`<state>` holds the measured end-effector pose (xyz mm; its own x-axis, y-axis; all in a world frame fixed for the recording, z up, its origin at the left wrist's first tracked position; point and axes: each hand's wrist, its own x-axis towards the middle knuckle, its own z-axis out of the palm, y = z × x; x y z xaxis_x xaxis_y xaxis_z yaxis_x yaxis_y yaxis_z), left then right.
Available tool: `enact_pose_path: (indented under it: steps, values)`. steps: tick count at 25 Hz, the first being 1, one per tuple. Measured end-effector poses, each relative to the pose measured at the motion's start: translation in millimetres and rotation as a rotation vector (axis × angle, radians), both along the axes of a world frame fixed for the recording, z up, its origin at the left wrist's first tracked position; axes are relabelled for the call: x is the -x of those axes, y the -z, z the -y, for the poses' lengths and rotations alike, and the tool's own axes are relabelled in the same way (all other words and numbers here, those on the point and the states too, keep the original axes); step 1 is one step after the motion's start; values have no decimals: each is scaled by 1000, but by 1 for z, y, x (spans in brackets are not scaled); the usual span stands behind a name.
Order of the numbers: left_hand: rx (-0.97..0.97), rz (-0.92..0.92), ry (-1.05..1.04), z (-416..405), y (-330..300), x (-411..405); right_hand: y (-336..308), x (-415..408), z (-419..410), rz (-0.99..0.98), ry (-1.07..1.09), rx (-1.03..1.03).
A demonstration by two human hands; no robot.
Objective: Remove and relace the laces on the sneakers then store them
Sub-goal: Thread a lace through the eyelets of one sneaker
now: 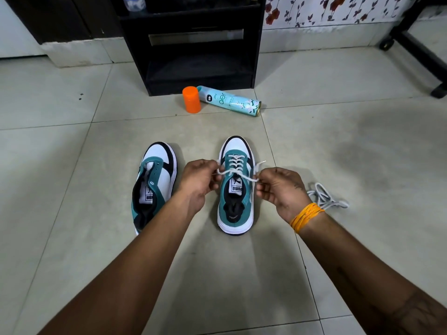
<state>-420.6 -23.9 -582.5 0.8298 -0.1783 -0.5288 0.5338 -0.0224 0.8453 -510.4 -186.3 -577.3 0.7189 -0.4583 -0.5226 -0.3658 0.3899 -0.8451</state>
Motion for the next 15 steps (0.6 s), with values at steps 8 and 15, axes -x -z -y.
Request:
enact_pose_path:
  steps: [8, 15]
  values:
    - [67, -91, 292, -15, -43, -10, -40, 0, 5, 137, -262, 393]
    - [-583, 379, 393, -13, -71, -4, -46, -1, 7, 206, -362, 810]
